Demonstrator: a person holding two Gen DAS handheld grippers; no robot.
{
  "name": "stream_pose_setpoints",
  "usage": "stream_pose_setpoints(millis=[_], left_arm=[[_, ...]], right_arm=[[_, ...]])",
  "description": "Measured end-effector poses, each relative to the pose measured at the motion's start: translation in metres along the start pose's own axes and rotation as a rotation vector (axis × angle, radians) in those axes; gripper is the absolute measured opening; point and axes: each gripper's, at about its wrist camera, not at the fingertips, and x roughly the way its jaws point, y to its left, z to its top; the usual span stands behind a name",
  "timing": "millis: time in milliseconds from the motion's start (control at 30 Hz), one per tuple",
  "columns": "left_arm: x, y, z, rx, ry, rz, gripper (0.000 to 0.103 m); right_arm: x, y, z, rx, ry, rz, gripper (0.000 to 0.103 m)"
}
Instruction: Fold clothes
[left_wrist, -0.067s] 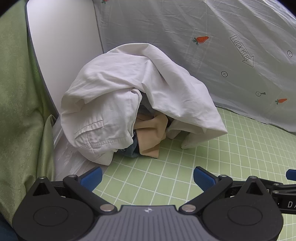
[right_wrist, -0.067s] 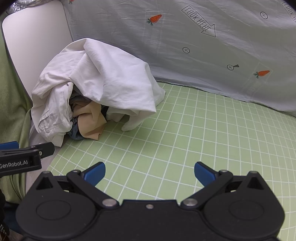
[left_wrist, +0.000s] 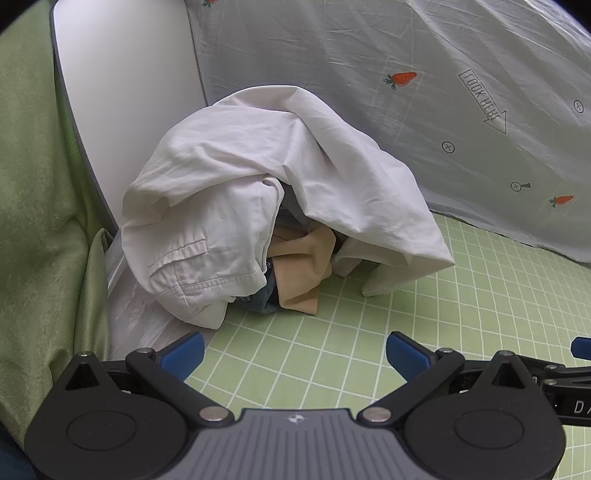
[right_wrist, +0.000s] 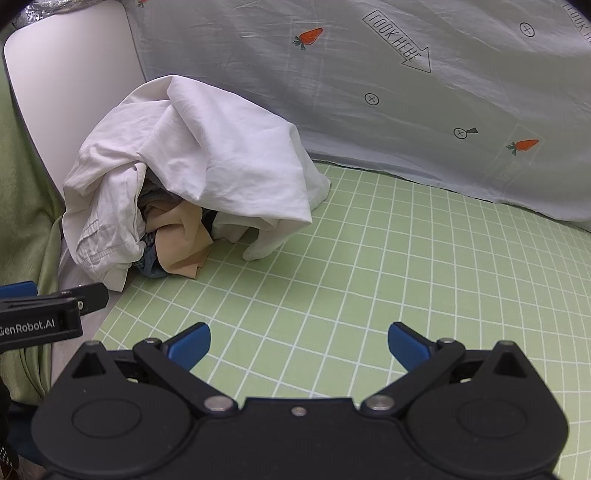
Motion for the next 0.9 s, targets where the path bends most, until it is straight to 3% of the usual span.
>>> stream_pose_setpoints(millis=[900], left_arm=[[0.0009,0.0024,0.0004,0.01,0.005,0.004,0.103]], right_arm=[[0.0028,0.0003,-0.0031,0.005,0.016,-0.009,0.103]])
